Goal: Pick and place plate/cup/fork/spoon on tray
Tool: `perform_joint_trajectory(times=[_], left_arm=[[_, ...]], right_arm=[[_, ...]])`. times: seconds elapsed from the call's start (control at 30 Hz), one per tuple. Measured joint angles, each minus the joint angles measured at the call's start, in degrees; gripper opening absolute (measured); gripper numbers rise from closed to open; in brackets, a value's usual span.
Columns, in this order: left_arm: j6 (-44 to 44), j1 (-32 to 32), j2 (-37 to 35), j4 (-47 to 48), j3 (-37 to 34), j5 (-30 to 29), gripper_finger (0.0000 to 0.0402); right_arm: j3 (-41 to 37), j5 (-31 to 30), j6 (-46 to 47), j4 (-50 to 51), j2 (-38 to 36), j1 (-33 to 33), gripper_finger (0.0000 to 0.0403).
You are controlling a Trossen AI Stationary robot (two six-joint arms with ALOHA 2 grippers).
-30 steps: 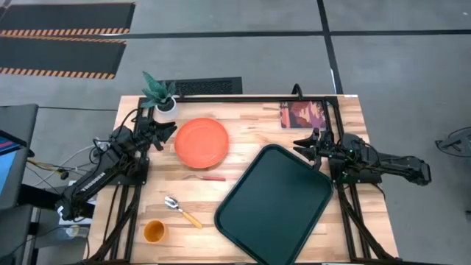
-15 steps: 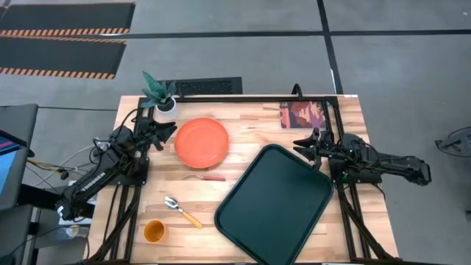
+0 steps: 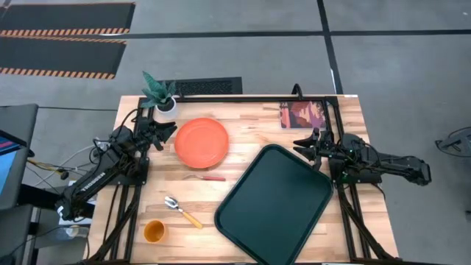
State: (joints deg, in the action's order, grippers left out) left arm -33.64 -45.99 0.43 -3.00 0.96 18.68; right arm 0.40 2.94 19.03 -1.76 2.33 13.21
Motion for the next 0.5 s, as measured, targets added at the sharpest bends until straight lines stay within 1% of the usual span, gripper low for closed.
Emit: perform_joint_trajectory(times=[0.27, 0.3, 0.37, 0.5], left_arm=[[0.27, 0.01, 0.02, 0.02, 0.01, -0.14, 0.0171], [0.86, 0.01, 0.00, 0.04, 0.01, -1.00, 0.0171], [1.31, 0.01, 0.02, 0.34, 0.01, -5.10, 0.0171], [-2.19, 0.01, 0.01, 0.45, 0.00, -12.20, 0.0171]], right_arm=[[-0.01, 0.00, 0.00, -0.02, 0.01, 0.00, 0.0163], [-0.01, 0.00, 0.01, -0.01, 0.02, 0.01, 0.0163], [-0.01, 0.01, 0.02, -0.02, 0.01, 0.00, 0.0163], [0.00, 0.00, 0.01, -0.01, 0.02, 0.00, 0.0163]])
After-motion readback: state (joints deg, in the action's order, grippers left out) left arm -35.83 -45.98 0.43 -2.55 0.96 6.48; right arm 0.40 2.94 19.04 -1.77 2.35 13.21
